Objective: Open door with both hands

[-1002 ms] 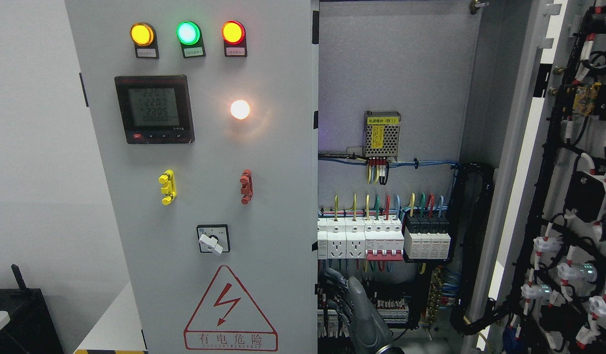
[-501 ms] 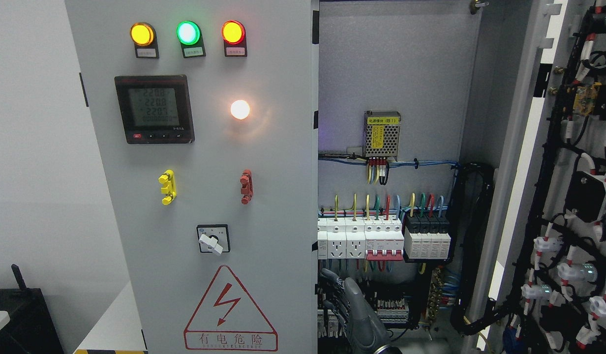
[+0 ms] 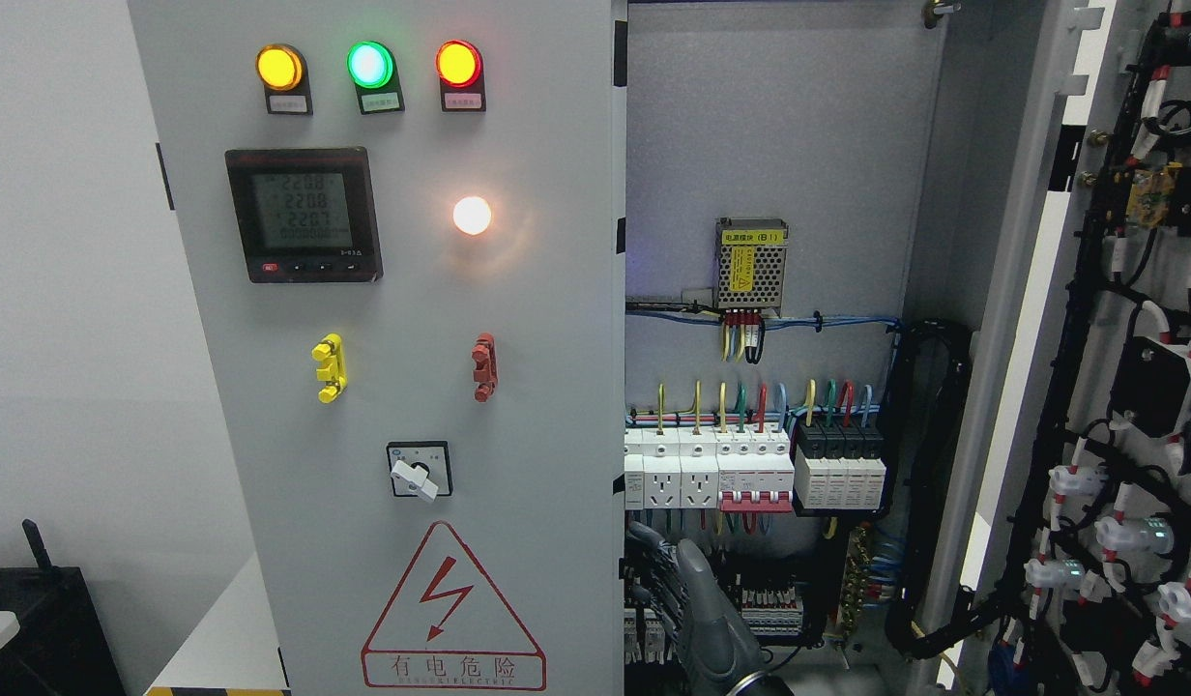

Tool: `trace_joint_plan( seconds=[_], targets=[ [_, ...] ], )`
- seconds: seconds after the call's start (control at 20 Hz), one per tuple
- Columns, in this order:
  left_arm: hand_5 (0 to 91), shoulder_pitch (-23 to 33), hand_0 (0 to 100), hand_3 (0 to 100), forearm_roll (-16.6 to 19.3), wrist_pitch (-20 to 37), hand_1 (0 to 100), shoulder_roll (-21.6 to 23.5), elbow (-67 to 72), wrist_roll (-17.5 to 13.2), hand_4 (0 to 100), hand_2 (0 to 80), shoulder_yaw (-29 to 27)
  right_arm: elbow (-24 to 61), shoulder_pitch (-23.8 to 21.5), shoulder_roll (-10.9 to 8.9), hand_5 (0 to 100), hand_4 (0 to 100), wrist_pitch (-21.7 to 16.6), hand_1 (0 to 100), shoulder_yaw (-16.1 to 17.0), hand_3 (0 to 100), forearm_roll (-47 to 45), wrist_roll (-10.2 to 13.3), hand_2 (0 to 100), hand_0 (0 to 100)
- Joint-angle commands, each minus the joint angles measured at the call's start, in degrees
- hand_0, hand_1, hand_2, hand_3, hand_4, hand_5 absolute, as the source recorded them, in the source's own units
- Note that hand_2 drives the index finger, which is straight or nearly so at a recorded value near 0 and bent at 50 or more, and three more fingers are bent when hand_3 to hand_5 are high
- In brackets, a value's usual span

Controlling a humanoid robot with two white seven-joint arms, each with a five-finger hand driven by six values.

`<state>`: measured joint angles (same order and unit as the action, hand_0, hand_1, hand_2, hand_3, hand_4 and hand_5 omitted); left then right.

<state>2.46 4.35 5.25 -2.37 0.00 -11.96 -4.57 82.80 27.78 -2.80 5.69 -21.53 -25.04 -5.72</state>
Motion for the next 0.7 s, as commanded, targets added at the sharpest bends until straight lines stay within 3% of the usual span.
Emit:
trace_joint_plan(
  seconds=[0.0,0.1,0.65],
  targets=[
    [0.0,0.0,0,0,-0.04,0.03,0,0.0,0.44,0.01,4,0.0,0.0,-0.27,0.44,-0.18,0,0,0.11,0,-0.18,0,-0.53,-0.61,0,0],
    [0.0,0.0,0,0,-0.04,0.03,0,0.0,0.44,0.01,4,0.0,0.0,-0.35,0.44,-0.18,0,0,0.11,0,-0.18,0,-0.53,-1.75,0,0],
    [0.0,0.0,0,0,-0.04,0.03,0,0.0,0.44,0.01,4,0.0,0.0,-1.67,0.52,-1.41,0,0,0.11,0,-0.18,0,-0.8,-3.07,0,0]
  ],
)
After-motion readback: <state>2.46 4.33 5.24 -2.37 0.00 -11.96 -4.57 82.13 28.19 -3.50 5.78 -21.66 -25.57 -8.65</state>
